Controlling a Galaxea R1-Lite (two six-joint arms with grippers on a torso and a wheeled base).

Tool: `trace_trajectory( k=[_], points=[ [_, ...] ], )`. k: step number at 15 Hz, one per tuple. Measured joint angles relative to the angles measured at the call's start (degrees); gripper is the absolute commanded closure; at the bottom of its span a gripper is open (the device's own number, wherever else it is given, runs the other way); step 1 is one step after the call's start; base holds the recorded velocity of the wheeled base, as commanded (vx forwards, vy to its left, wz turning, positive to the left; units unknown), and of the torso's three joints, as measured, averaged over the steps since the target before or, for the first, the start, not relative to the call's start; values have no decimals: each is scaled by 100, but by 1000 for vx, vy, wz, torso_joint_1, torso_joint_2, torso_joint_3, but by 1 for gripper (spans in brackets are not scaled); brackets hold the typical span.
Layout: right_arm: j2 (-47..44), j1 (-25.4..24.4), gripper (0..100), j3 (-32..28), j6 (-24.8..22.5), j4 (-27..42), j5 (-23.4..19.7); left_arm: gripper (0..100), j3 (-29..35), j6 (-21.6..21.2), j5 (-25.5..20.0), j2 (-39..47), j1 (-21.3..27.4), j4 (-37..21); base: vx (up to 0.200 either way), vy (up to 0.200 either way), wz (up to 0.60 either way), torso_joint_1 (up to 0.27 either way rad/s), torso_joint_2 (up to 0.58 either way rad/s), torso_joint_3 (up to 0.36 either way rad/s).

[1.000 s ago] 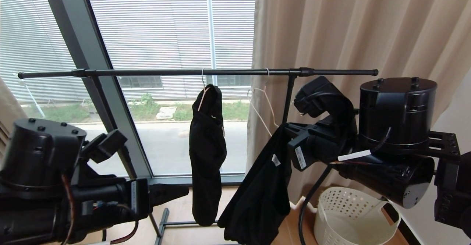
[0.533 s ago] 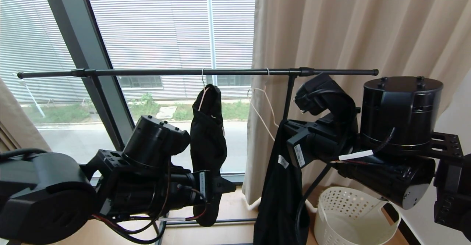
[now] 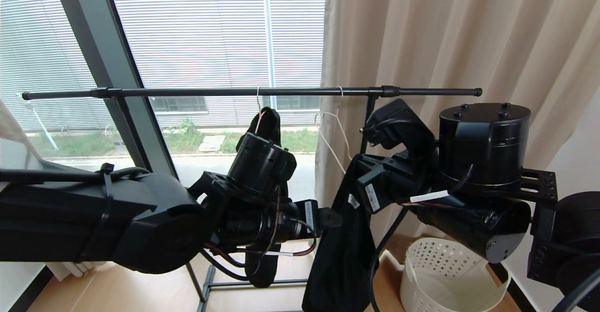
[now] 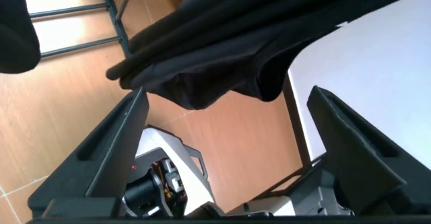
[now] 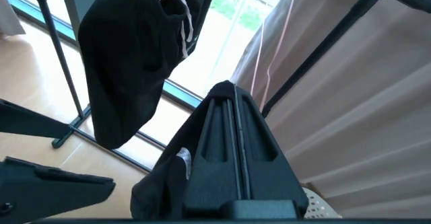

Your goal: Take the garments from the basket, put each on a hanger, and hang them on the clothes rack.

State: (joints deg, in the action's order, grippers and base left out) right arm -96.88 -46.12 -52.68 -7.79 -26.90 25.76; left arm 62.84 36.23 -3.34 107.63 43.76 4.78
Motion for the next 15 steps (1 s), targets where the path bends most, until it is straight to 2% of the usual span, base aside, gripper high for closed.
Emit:
trace_trajectory(
  k=[7, 8, 11, 15],
  points=[
    [-61, -2, 100, -129, -9, 4, 35, 0, 733, -11, 561, 822, 52, 12, 0, 0, 0, 0, 0, 0],
    [-61, 0, 100, -138, -9, 2, 35, 0, 794, -11, 750, 918, 46, 12, 0, 0, 0, 0, 0, 0],
    [-59, 0, 100, -140, -11, 4, 35, 0, 829, -29, 1124, 1111, 52, -16, 0, 0, 0, 0, 0, 0],
    [-41, 0, 100, -146, -11, 4, 34, 0, 680, -62, 1182, 1197, 61, -35, 0, 0, 0, 0, 0, 0]
  ],
)
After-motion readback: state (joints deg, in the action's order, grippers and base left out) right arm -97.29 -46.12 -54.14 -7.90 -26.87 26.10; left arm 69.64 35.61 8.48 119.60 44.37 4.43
